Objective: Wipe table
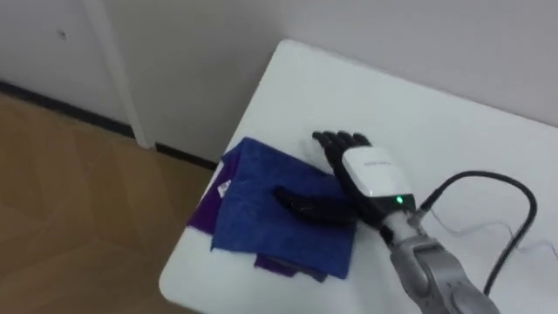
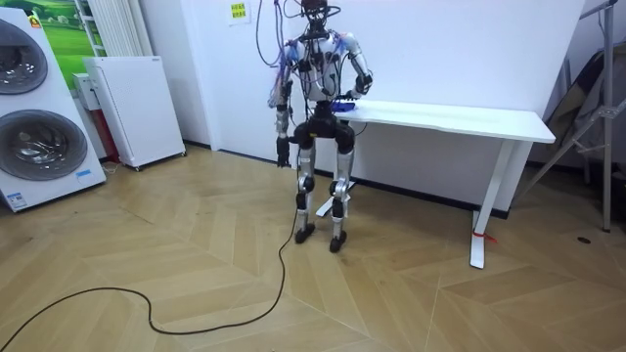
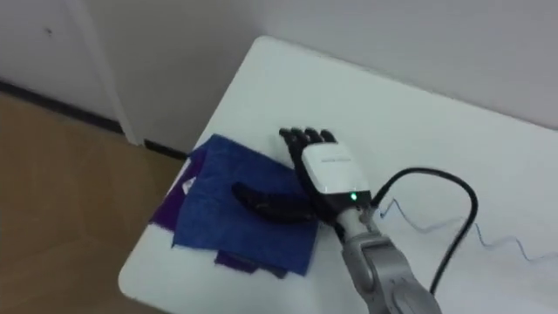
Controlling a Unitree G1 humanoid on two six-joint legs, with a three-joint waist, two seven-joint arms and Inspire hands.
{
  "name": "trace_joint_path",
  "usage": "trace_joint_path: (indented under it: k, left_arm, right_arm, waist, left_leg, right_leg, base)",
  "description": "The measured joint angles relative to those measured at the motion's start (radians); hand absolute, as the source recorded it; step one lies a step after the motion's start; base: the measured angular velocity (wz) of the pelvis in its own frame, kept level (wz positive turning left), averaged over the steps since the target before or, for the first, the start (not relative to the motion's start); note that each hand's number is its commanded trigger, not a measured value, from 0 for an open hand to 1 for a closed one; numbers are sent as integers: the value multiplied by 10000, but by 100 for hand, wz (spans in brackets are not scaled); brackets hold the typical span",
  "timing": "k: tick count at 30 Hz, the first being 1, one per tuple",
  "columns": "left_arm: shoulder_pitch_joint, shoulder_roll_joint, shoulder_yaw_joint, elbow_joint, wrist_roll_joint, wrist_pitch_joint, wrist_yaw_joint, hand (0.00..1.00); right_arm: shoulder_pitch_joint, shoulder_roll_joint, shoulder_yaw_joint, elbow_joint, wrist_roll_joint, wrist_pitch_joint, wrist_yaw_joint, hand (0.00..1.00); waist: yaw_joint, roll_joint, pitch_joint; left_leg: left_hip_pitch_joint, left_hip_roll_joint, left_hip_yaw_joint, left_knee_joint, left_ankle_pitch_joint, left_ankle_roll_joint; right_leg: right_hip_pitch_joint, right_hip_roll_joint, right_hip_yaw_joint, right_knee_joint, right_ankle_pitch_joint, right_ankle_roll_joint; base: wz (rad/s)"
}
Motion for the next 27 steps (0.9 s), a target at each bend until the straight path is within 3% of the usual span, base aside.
trace_joint_path:
  k: [1, 2, 4, 5, 6, 7, 9, 18, 27]
  left_arm:
    - [-7, -30, -23, 38, -3, -16, 15, 0]
    - [4, -70, -27, 195, -14, 36, 43, 0]
    - [95, -69, -66, 359, -51, 91, 43, 0]
    - [111, -110, -66, 506, -56, 121, 31, 0]
    - [214, -167, -65, 524, -51, 163, -8, 0]
    - [212, -193, -65, 534, -51, 162, -32, 0]
    - [127, -193, -54, 645, -54, 132, -39, 0]
    - [1, -156, -48, 650, 4, 156, -15, 0]
    - [-31, -203, 60, 692, -23, 223, -64, 0]
  right_arm:
    - [-24, 39, 10, 188, -86, 24, 39, 0]
    - [-94, 145, -4, 296, -341, 1, 36, 0]
    - [-298, 190, 17, 404, -571, -234, 7, 0]
    - [-317, 192, 31, 537, -746, -272, -3, 0]
    - [-261, 176, 169, 694, -829, -171, -1, 0]
    - [-259, 172, 186, 802, -829, -163, -1, 0]
    - [-250, 209, 275, 876, -849, -176, -102, 0]
    - [263, 209, 326, 860, -1300, -186, -195, 0]
    - [1258, 294, 296, -456, -1648, -207, -199, 0]
  waist:
    - [190, -20, -27]
    - [429, 109, 53]
    - [459, 212, 107]
    - [400, 304, 99]
    - [274, 421, -26]
    - [195, 492, -22]
    - [164, 629, -92]
    - [330, 503, -131]
    - [210, 583, -118]
  left_leg:
    - [108, -27, 153, -44, 67, 25]
    - [284, -23, 28, -49, 67, 25]
    - [445, -13, -792, -53, 63, 18]
    - [575, -6, -1066, -94, 21, -46]
    - [704, 39, -962, -221, 8, -67]
    - [822, 35, -848, -302, 9, -67]
    - [952, 121, -521, -520, 10, -67]
    - [953, 72, -323, -513, -159, 3]
    - [914, 45, -193, -405, -210, 56]
  right_leg:
    - [-59, -40, -109, 67, -59, 152]
    - [-57, -50, -451, 115, -138, 280]
    - [-339, 82, -671, -209, 82, 204]
    - [-513, 82, -981, -215, 450, -145]
    - [-348, 96, -1170, -18, 473, -128]
    - [-273, 121, -1171, 10, 467, -122]
    - [-247, 209, -1161, 15, 453, -124]
    - [-227, 261, -1158, 44, 432, -130]
    - [-261, 216, -1190, 106, 417, -104]
  base:
    - [0]
    - [-24]
    - [-10]
    - [24]
    - [34]
    - [33]
    - [4]
    - [-5]
    - [-2]
